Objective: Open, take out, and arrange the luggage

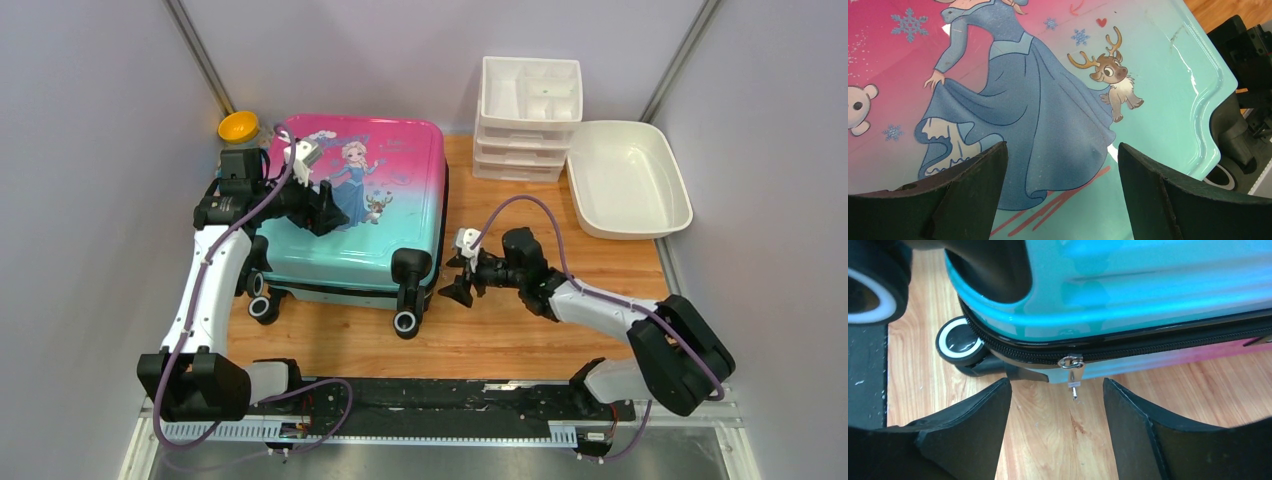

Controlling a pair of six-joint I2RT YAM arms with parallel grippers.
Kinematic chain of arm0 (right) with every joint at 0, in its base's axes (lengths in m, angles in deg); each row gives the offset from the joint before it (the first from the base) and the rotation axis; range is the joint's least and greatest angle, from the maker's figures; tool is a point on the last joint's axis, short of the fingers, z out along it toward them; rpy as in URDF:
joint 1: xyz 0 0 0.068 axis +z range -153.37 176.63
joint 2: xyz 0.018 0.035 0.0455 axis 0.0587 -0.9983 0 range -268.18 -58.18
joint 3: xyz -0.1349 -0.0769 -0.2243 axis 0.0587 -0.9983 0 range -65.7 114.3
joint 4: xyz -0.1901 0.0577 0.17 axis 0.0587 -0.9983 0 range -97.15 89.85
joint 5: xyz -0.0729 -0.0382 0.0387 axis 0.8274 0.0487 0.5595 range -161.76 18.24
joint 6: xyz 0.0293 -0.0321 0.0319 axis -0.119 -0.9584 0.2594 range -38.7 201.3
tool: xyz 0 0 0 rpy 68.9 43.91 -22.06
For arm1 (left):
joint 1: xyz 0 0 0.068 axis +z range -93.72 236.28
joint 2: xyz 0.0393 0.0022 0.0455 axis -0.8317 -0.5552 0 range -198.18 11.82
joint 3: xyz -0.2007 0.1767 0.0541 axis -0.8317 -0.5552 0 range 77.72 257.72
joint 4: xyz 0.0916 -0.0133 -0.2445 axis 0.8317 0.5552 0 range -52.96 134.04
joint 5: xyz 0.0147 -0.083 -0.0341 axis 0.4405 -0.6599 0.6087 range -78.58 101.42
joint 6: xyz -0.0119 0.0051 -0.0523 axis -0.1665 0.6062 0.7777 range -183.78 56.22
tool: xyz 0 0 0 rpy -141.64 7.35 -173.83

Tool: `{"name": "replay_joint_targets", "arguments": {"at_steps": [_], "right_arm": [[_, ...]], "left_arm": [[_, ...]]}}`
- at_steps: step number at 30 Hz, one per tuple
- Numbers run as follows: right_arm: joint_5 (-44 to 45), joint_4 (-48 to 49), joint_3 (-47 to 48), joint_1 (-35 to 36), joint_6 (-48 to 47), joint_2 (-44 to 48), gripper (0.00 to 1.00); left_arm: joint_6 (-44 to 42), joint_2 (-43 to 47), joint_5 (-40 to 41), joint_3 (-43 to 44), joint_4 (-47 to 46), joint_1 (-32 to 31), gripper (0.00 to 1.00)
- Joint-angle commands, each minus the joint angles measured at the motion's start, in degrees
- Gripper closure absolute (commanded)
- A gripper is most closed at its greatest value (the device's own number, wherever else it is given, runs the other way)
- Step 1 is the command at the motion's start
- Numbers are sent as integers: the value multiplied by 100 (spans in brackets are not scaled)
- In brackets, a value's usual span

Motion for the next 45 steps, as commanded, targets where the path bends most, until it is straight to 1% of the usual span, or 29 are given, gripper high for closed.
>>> {"name": "replay_joint_targets", "arguments": {"at_steps": [1, 2, 3, 4, 5, 7, 8, 9, 10, 11, 12, 14, 15, 18, 24, 27, 28, 29, 30, 31, 32, 34, 35, 36, 39, 41, 42, 44, 45], "right_arm": [[-1097, -710, 519, -269, -759, -6, 27], [-1240, -1148, 599, -400, -874, -7, 26], [-1372, -1335, 687, -471, -988, -50, 25], [-1695, -1563, 914, -559, -1164, -77, 23], [-1881, -2044, 1038, -734, -1505, -190, 22], [-2380, -2635, 1372, -910, -1876, -375, 22], [-2558, -3264, 1765, -1042, -2304, -645, 24], [-2742, -3697, 1995, -1087, -2586, -813, 25], [-3057, -4153, 2232, -1113, -2859, -998, 29], [-3182, -5132, 2748, -1122, -3245, -1356, 31], [-3288, -5603, 2962, -1122, -3918, -1525, 32], [-3534, -6334, 3297, -1122, -4241, -1938, 34], [-3579, -6381, 3489, -1122, -4242, -2045, 34], [-3658, -6364, 3684, -1113, -4146, -2317, 34], [-3764, -6277, 3852, -1096, -4022, -2625, 35], [-3807, -5812, 3799, -1043, -3453, -2696, 35], [-3807, -5401, 3721, -1034, -3250, -2696, 35], [-3799, -5171, 3668, -1017, -2787, -2696, 35], [-3799, -4934, 3615, -1025, -2574, -2687, 35], [-3773, -4496, 3571, -1017, -2372, -2687, 35], [-3746, -4309, 3484, -1017, -2021, -2679, 35], [-3720, -3923, 3439, -991, -1756, -2687, 35], [-3720, -3886, 3447, -973, -1693, -2722, 36], [-3728, -3886, 3456, -964, -1684, -2731, 37], [-3737, -3894, 3413, -903, -1693, -2731, 46], [-3737, -3912, 3360, -885, -1693, -2670, 49], [-3737, -3903, 3299, -867, -1675, -2652, 53], [-3685, -3851, 3228, -841, -1623, -2574, 58], [-3658, -3816, 3158, -841, -1579, -2529, 64]], "left_arm": [[-305, 38, 5, -5, 446, -5, 11], [-357, 30, -21, -5, 472, -5, 11], [-419, 21, -39, 4, 499, -5, 11], [-454, 12, -83, 13, 534, -5, 11], [-489, 3, -118, 30, 560, -5, 11], [-551, 3, -180, 30, 569, -5, 11], [-569, -5, -188, 13, 578, 4, 11], [-612, 3, -206, 21, 587, -5, 11], [-648, -14, -224, 13, 604, -5, 11], [-674, -23, -224, 21, 622, -5, 11], [-735, -23, -232, 30, 631, -5, 11], [-753, -58, -224, 48, 648, -5, 11], [-762, -76, -215, 57, 657, 4, 11], [-762, -93, -224, 83, 674, 4, 11], [-806, -146, -206, 109, 675, -5, 11], [-824, -155, -197, 110, 666, -5, 11], [-833, -172, -189, 109, 674, -5, 11], [-841, -155, -189, 109, 666, -5, 11], [-841, -172, -189, 92, 666, 4, 11], [-850, -172, -189, 83, 666, -5, 11], [-850, -190, -189, 83, 657, 4, 11], [-876, -190, -197, 92, 657, -5, 11], [-911, -199, -197, 83, 657, -5, 11], [-929, -208, -197, 92, 666, -5, 11], [-999, -260, -197, 118, 692, 4, 11], [-1017, -278, -197, 110, 683, -5, 11], [-1026, -278, -197, 101, 692, -5, 11], [-1035, -278, -189, 74, 683, 4, 11], [-1026, -261, -197, 57, 657, -5, 11]]}}
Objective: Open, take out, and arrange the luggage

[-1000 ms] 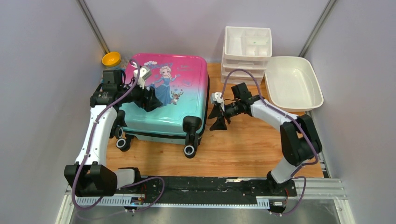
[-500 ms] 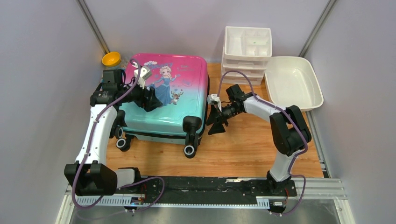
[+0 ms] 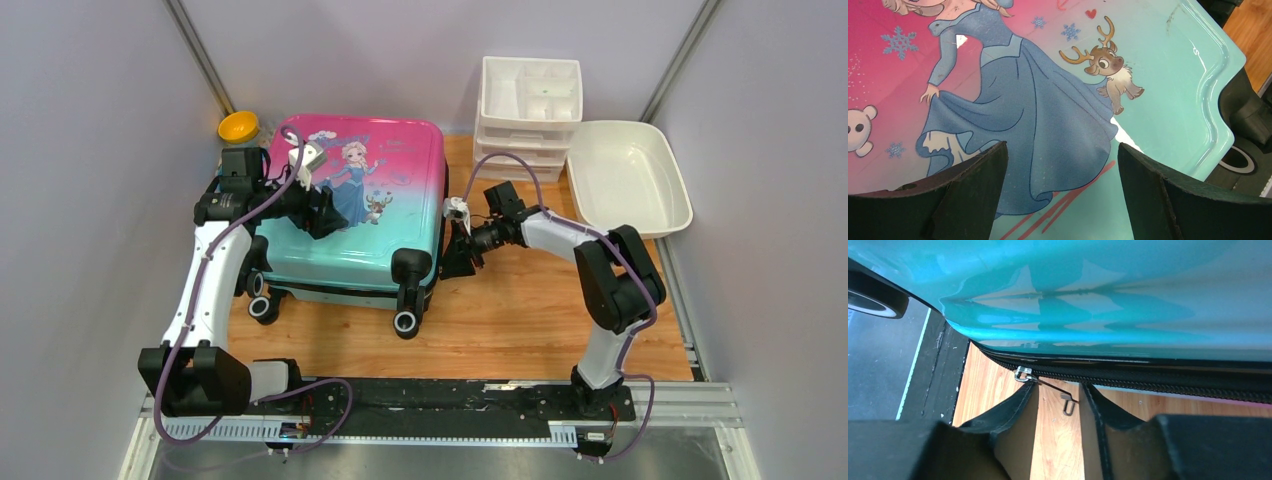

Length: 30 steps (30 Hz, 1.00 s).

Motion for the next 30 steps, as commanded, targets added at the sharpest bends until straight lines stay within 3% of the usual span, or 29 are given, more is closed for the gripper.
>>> {"name": "replay_joint_targets", "arguments": {"at_steps": [1, 4, 10, 15, 22, 30], "right_arm": [[-142, 458, -182, 219, 281, 220, 67], [165, 423, -296, 210, 343, 466, 84], [693, 790, -727, 184, 746, 1063, 100], [1308, 1336, -1043, 158, 1475, 1372, 100], [2923, 2627, -1220, 61, 2109, 1478, 100], [3515, 3147, -1000, -141, 2259, 1267, 100]], "left_arm": [[-136, -105, 58, -81, 390, 4, 11], [-110, -87, 93, -160, 329, -5, 11], [74, -149, 225, -222, 188, 21, 11], [311, -193, 278, -275, -40, 65, 11], [629, -413, 515, -266, -146, 513, 15], [733, -685, 980, -161, -172, 707, 16]]}}
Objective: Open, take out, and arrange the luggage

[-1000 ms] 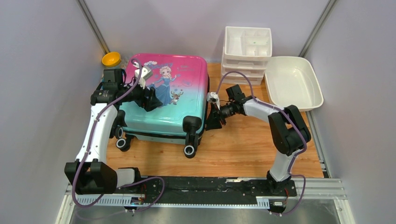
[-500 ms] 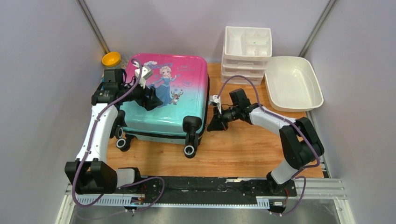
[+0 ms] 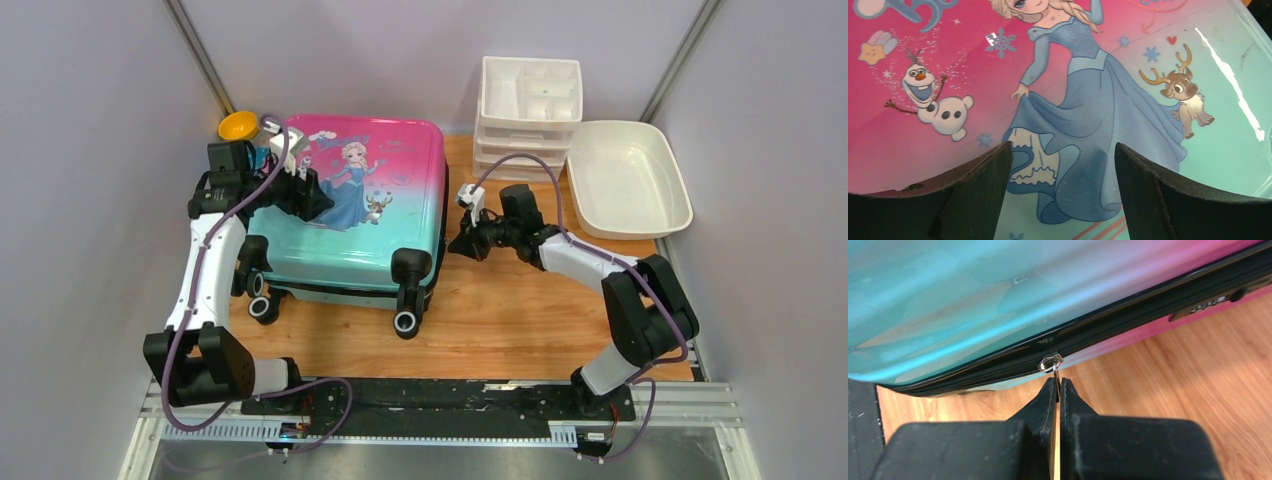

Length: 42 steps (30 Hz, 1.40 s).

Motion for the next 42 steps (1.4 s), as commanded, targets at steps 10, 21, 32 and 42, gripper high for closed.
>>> {"name": "replay_joint_targets", "arguments": {"at_steps": [10, 21, 32, 42], "right_arm": [[897, 1265, 851, -77, 462, -651, 100], [520, 1300, 1283, -78, 453, -915, 100], [353, 1345, 1467, 230, 533, -1064, 100], [265, 1125, 1327, 248, 260, -845, 100]], "left_arm": [[780, -1048, 824, 463, 643, 352, 12], [1324, -1216, 798, 937, 687, 632, 9], [1984, -1233, 344, 1332, 520, 2373, 8], [2756, -2595, -1029, 1870, -595, 1794, 7]]}}
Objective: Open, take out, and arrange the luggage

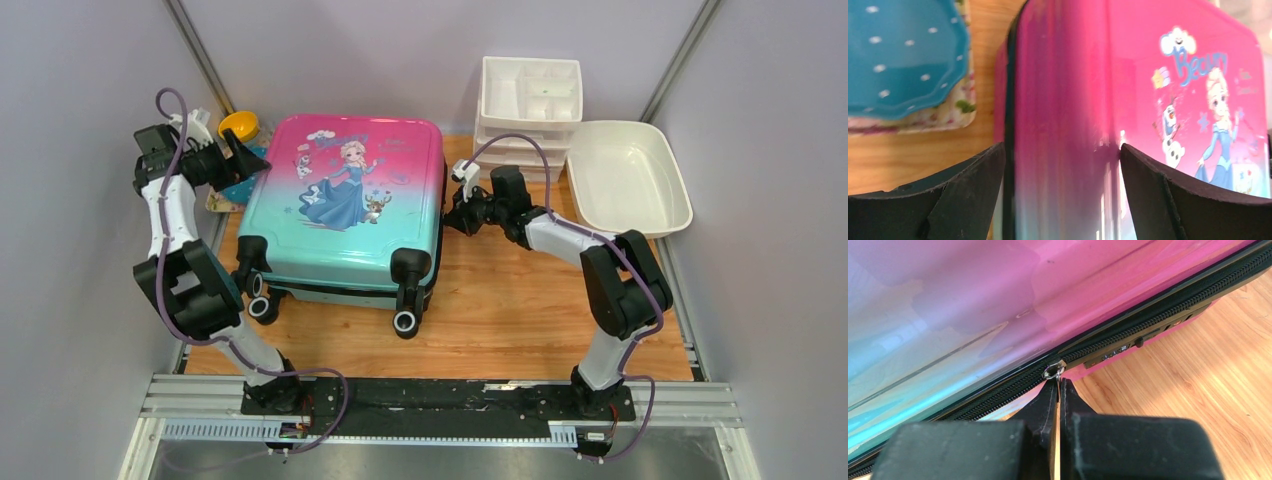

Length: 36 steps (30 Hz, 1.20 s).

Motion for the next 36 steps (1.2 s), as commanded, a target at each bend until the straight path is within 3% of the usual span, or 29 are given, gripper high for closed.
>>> {"name": "replay_joint_targets", "arguments": {"at_steps": [1, 9, 15, 19, 25, 31, 36], "right_arm": [[-478, 537, 223, 267, -160, 242, 100], [-435, 343, -172, 259, -336, 637, 100], [-101, 466, -603, 425, 121, 1015, 100], [57, 537, -726, 812, 358, 1147, 100], [505, 791, -656, 1313, 727, 1042, 100], [971, 924, -227, 1585, 1175, 708, 100], [1138, 880, 117, 1849, 1343, 453, 100]], "left_arm": [[491, -414, -816, 224, -571, -501, 8], [-123, -1512, -808, 1093, 15, -1644, 17], [-745, -2006, -325, 2498, 619, -1706, 17], [-1257, -1683, 517, 3203, 991, -1698, 11], [-1503, -22, 1459, 2291, 1060, -1698, 6], [-1784, 1613, 960, 579, 2132, -1698, 6], [-2100, 2790, 283, -302, 3150, -1724, 6]]}}
